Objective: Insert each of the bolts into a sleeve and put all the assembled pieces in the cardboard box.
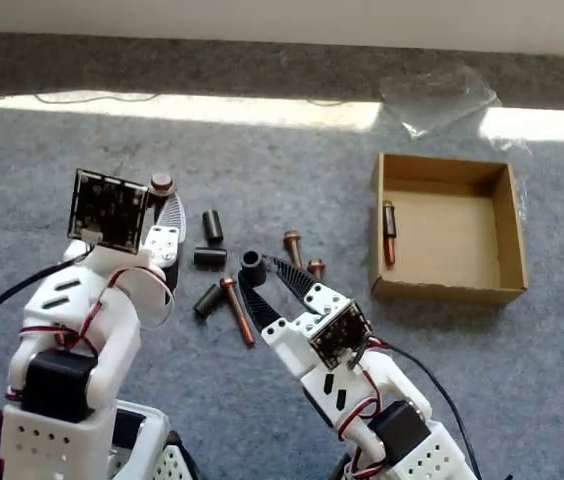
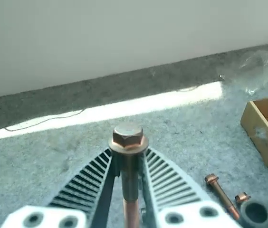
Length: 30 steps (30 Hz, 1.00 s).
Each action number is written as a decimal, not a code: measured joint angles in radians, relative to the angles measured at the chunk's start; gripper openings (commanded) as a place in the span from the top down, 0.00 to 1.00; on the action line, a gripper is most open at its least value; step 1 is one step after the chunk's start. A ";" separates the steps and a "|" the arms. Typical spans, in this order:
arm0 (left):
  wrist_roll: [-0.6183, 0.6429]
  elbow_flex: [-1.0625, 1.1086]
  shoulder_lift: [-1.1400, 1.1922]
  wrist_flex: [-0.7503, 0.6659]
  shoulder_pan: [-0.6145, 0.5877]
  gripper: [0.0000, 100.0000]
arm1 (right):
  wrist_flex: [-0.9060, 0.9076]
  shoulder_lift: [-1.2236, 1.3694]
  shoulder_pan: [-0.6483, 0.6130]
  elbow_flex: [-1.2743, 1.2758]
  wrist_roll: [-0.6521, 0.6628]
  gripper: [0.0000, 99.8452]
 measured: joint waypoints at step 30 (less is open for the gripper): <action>0.229 0.137 -0.084 -0.422 0.270 0.99 | -0.015 0.000 0.080 0.000 -0.021 1.00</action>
